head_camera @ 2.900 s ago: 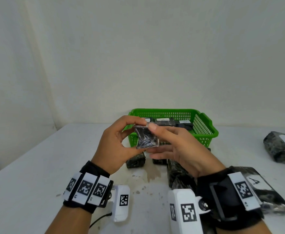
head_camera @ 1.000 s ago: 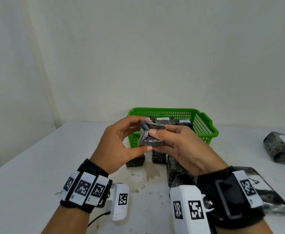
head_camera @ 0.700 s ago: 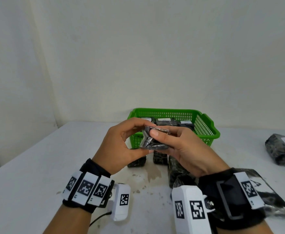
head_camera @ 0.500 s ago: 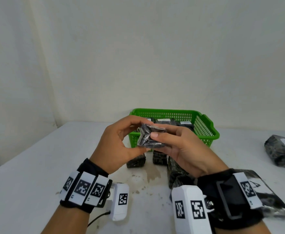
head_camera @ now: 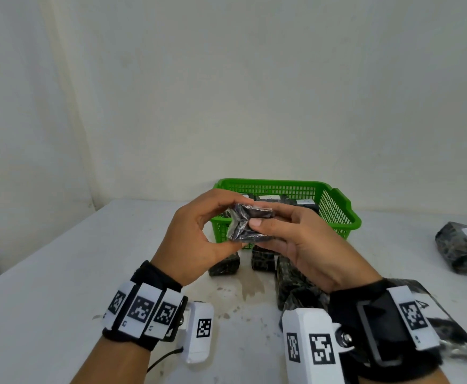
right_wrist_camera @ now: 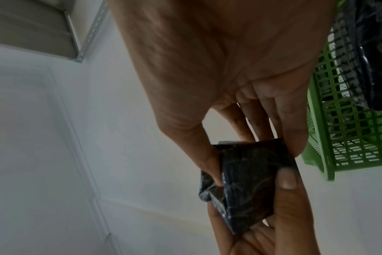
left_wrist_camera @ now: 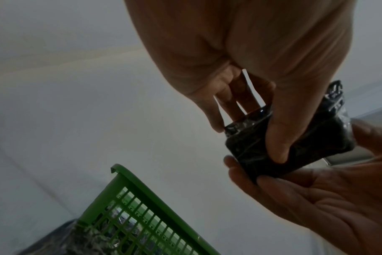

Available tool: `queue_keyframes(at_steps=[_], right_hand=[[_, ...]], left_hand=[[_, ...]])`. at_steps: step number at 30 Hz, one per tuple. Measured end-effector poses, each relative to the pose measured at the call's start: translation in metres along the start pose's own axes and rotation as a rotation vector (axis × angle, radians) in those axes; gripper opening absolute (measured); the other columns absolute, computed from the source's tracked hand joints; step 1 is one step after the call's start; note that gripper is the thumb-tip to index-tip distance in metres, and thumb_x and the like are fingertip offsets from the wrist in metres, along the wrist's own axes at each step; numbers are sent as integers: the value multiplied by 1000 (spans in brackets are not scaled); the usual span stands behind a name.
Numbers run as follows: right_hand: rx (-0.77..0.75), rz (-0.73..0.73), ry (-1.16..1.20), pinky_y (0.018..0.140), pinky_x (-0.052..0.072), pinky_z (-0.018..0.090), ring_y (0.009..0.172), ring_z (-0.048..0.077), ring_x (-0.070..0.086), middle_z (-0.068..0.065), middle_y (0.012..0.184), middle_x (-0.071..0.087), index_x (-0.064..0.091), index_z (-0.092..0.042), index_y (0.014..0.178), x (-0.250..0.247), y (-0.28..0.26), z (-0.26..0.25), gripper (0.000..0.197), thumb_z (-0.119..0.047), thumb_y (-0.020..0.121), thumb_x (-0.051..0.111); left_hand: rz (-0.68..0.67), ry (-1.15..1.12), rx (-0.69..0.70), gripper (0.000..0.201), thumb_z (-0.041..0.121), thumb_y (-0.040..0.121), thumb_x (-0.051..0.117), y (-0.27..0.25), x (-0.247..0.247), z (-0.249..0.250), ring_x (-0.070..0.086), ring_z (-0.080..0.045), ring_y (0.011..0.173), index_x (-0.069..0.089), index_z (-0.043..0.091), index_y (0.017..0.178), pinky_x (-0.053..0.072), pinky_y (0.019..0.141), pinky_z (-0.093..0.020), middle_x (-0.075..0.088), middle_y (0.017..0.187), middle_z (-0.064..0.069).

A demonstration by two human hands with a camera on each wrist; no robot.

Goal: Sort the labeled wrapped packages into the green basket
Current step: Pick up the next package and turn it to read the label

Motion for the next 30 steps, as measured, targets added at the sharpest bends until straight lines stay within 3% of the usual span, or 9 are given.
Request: queue_keyframes(at_steps=[4, 6, 8, 11, 14, 18, 21, 26, 30], right_hand=[[34, -5, -93, 99, 59, 42, 112, 22, 74, 10, 121, 76, 65, -14, 131, -1, -2, 0, 81, -38, 59, 92], [15, -5, -99, 87, 63, 38, 105, 24, 76, 14, 117, 76, 69, -15, 123, -1, -2, -2, 80, -40, 52, 95], [-26, 31, -80, 83, 62, 38, 102, 27, 77, 20, 116, 75, 72, -11, 117, -3, 0, -5, 68, -34, 56, 92], [-77, 76, -31, 88, 63, 46, 103, 35, 76, 25, 116, 74, 71, -1, 114, -7, 3, -5, 38, -8, 79, 85], [-106, 120, 19, 89, 64, 44, 107, 38, 75, 21, 112, 77, 71, 1, 111, -14, 3, -7, 24, 9, 88, 71], [-236, 145, -65, 107, 53, 50, 115, 27, 72, 9, 115, 79, 74, -12, 117, -20, 2, -18, 43, -6, 74, 72], [-262, 124, -100, 109, 51, 51, 115, 23, 73, 6, 119, 78, 73, -15, 121, -18, 0, -19, 44, -4, 78, 73], [-120, 72, 41, 93, 62, 43, 107, 29, 76, 17, 122, 74, 68, -12, 125, -12, 0, -12, 56, -5, 73, 87], [-33, 50, 102, 80, 66, 35, 96, 27, 75, 17, 116, 76, 71, -5, 120, -5, -1, -13, 36, -21, 88, 75]], left_hand=[[32, 104, 37, 54, 1, 71, 84, 1, -4, 6, 61, -20, 117, 68, 20, 119, 51, 100, -34, 62, 118, 5], [27, 164, 54, 55, 0, 71, 81, 2, -3, 8, 60, -16, 117, 69, 22, 119, 50, 100, -30, 61, 118, 6], [17, 190, 56, 56, 2, 71, 80, 2, -1, 9, 59, -16, 118, 69, 23, 121, 50, 100, -29, 59, 118, 7], [1, 185, 28, 60, 10, 71, 86, 1, 0, 5, 56, -18, 121, 66, 25, 125, 51, 99, -32, 57, 122, 7], [-10, 68, -26, 73, 14, 68, 89, 1, 0, -2, 53, -19, 127, 57, 22, 134, 54, 96, -34, 54, 131, 5], [2, -117, -113, 76, 23, 72, 86, -1, 0, -11, 53, -20, 128, 50, 23, 140, 55, 95, -36, 53, 135, 2], [48, -109, -138, 63, 19, 82, 79, -2, -4, -17, 55, -18, 126, 52, 22, 139, 56, 94, -39, 58, 133, 5], [126, -70, -148, 53, 14, 77, 82, -2, -11, -21, 60, -17, 119, 62, 21, 126, 58, 91, -37, 66, 123, 6], [106, -60, -150, 52, 14, 75, 84, 0, -7, -22, 63, -15, 115, 64, 23, 122, 57, 90, -32, 68, 118, 7]])
Point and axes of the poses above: each hand's wrist, its own y-axis towards the middle knuckle, its own x-axis out of the palm, z = x × y, the point moved 9 cm from there along y, towards the middle knuckle
